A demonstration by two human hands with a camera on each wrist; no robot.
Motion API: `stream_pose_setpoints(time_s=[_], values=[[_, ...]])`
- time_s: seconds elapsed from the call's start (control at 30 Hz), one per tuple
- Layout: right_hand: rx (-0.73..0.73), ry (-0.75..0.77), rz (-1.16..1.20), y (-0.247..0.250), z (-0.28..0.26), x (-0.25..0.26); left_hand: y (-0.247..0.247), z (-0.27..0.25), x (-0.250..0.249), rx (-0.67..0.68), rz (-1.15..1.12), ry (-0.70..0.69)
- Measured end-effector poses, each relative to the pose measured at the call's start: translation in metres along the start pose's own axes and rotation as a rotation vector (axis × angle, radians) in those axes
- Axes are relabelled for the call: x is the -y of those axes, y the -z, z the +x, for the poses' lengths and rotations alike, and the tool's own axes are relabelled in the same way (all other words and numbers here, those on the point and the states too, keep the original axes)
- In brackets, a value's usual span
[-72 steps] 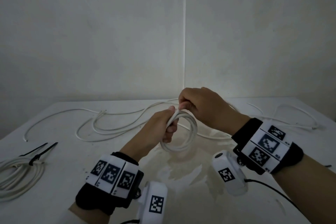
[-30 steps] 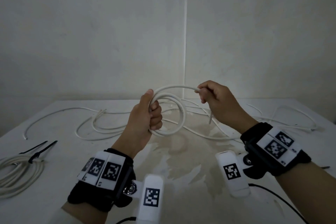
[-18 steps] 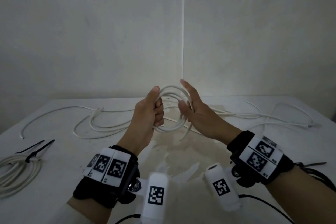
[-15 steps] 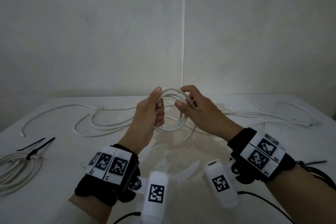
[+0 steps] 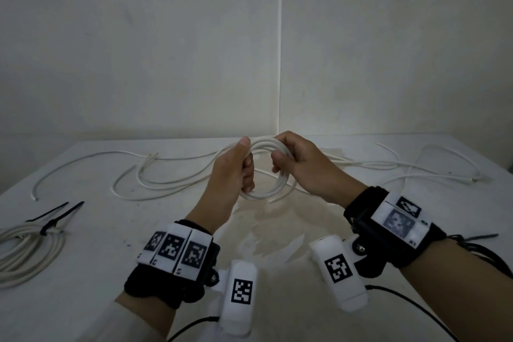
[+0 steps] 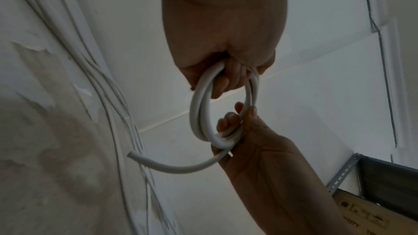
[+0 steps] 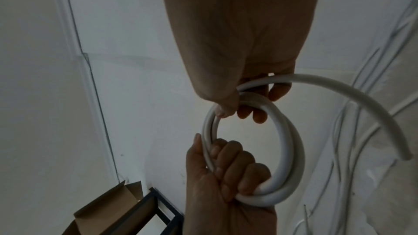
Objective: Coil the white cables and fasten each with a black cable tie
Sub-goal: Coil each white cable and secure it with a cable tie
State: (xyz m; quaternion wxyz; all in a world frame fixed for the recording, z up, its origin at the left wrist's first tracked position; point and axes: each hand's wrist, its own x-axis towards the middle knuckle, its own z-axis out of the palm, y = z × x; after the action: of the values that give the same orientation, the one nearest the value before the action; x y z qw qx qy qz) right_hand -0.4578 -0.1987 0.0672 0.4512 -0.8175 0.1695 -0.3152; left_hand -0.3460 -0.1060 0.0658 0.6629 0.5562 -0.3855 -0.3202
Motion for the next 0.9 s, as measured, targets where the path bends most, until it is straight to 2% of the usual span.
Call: stream_pose_setpoints(time_s=[0.27,0.33,0.47,0.53,0.67,0.9], values=[[-0.014,0.039,-0.141,0.0,0.0,-0.009,0.008,0.003,0.007,0.121,0.029,0.048],[-0.01,0.035,-0.158,-0.001,-0.002,-0.011,0.007,0.003,0.008,0.108,0.009,0.065],[-0.043,0.021,-0.09,-0.009,-0.004,-0.008,-0.003,0.0,0.007,-0.047,-0.089,0.075],[-0.062,0.032,-0.066,-0.011,-0.004,-0.004,-0.005,-0.001,0.005,-0.076,-0.111,0.061],[-0.119,0.029,0.027,-0.004,-0.003,0.004,-0.006,-0.001,-0.002,-0.036,-0.112,0.039],[-0.112,0.017,0.143,0.003,-0.004,0.009,-0.004,-0.002,-0.005,0.015,-0.088,0.027]])
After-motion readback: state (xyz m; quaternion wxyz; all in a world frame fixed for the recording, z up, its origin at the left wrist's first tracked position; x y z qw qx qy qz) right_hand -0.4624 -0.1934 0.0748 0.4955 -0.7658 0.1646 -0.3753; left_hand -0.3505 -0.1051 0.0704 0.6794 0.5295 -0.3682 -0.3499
